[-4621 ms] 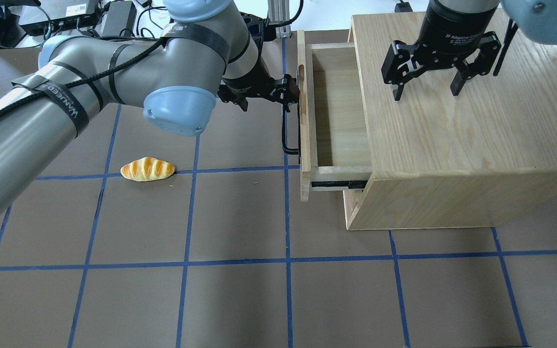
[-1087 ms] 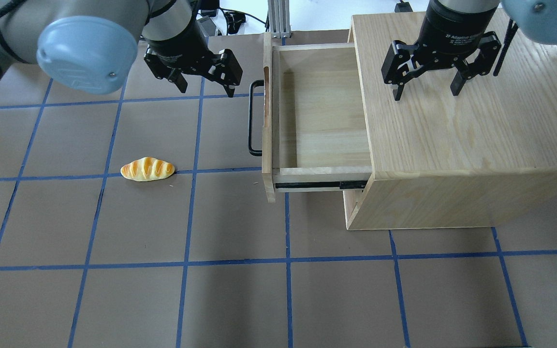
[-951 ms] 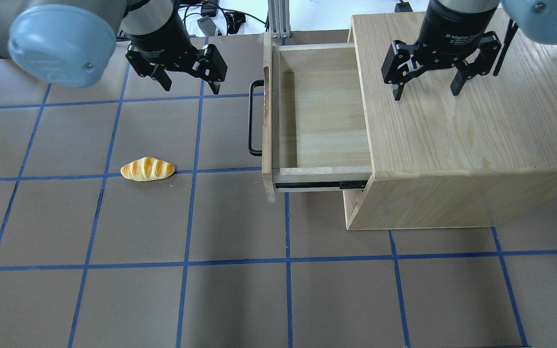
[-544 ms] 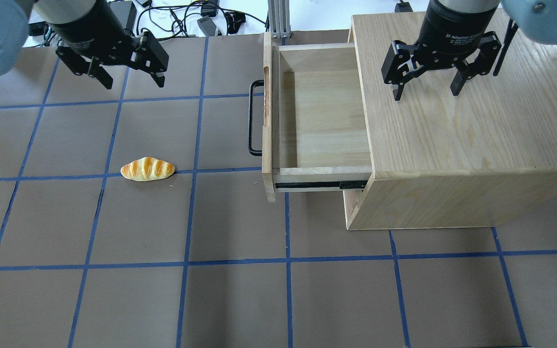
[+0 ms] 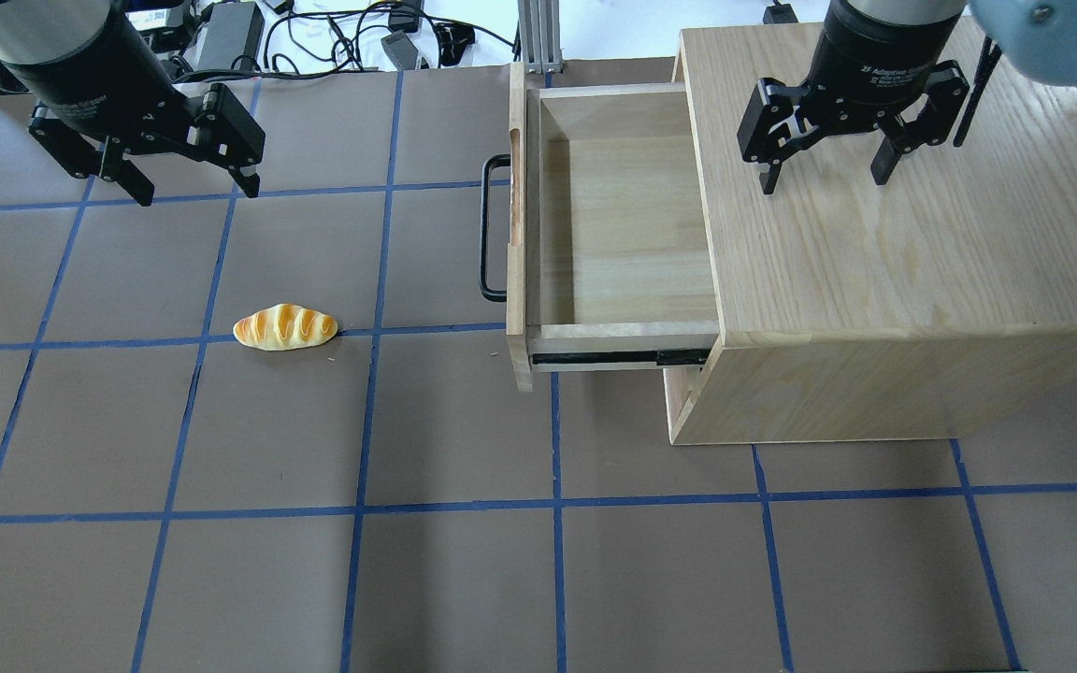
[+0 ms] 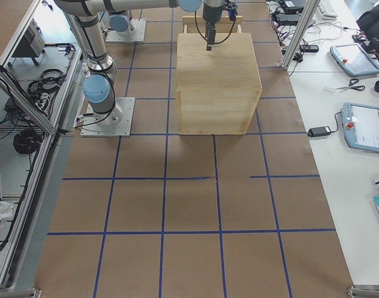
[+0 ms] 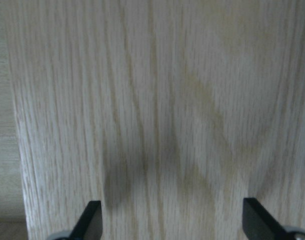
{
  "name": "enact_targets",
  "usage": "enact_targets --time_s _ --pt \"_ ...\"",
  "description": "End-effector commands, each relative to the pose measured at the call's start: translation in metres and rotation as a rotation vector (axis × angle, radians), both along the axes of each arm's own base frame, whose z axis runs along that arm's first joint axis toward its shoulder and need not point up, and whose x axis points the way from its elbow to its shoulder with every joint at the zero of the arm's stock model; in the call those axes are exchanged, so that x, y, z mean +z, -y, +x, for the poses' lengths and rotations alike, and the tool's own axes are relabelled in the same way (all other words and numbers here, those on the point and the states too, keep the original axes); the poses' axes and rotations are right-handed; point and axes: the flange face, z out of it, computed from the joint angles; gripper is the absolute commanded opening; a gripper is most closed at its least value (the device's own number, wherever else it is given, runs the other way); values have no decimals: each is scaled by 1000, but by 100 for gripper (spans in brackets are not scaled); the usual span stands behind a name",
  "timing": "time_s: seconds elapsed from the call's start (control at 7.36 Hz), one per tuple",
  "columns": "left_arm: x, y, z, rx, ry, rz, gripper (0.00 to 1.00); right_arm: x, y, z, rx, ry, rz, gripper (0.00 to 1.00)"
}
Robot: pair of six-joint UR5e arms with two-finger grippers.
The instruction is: Open upper drawer
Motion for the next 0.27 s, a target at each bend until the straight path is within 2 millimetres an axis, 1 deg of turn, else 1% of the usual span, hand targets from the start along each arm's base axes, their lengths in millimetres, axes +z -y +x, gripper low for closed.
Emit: enact_targets --time_s 0.0,0.14 --pt "-2 -2 0 5 -2 8 100 0 0 0 -1 0 0 100" --pt "-2 -2 0 6 -2 8 100 0 0 -1 -1 0 0 100"
